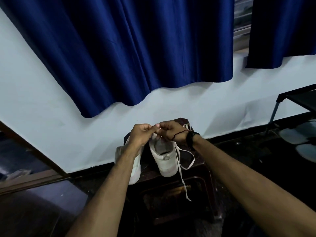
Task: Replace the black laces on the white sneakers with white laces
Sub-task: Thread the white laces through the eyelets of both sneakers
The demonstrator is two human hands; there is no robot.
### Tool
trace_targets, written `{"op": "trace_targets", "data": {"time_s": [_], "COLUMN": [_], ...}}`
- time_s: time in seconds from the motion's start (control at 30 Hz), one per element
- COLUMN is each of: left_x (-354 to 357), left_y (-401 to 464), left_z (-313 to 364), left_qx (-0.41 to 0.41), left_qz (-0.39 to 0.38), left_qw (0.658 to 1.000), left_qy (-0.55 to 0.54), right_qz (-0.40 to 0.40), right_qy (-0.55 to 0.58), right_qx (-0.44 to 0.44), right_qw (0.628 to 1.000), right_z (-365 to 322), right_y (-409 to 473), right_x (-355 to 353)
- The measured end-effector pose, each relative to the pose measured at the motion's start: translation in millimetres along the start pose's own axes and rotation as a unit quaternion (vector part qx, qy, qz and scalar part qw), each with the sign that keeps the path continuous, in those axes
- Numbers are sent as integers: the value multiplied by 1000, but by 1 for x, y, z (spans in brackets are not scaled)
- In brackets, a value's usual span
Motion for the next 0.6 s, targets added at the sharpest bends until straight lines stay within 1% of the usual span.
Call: {"op": "trace_targets", "data": {"time_s": [0.03,0.1,0.17,0.23,0.3,0.37,0.4,0.47,0.57,0.6], "left_x": [0,-2,-1,3,8,12,12,10,5,5], "left_y": [0,3,6,6,10,15,17,27,46,43], "left_z": [2,-4,-12,-17,-21,-25,-29,-43,-74,-74], "left_qx": [-16,-47,-79,-108,-127,-138,-151,-178,-222,-228], "left_qz": [24,74,106,102,80,51,45,44,68,78], "left_qw": [1000,996,990,983,974,966,963,967,969,969], "left_qy": [-10,-10,45,106,171,213,218,176,81,53], "right_qz": [15,73,117,148,181,205,203,190,181,180], "right_qy": [-2,-53,-106,-141,-144,-141,-145,-170,-188,-193], "right_qx": [4,5,14,41,74,88,91,99,107,108], "right_qw": [1000,996,987,978,970,965,964,962,959,958], "right_z": [0,3,7,15,25,33,34,32,32,32], "right_y": [4,13,21,26,28,26,25,24,22,20], "right_x": [0,-2,1,12,22,25,26,23,21,22]}}
Point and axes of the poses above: each hand's wrist, its own y-axis towards the middle knuckle, its own x-axis out of the palm, z = x × y, the point moved 3 cm from there along y, towards the middle knuckle, and after that the axes turned 7 degrees about -x, right-handed, at the moved point
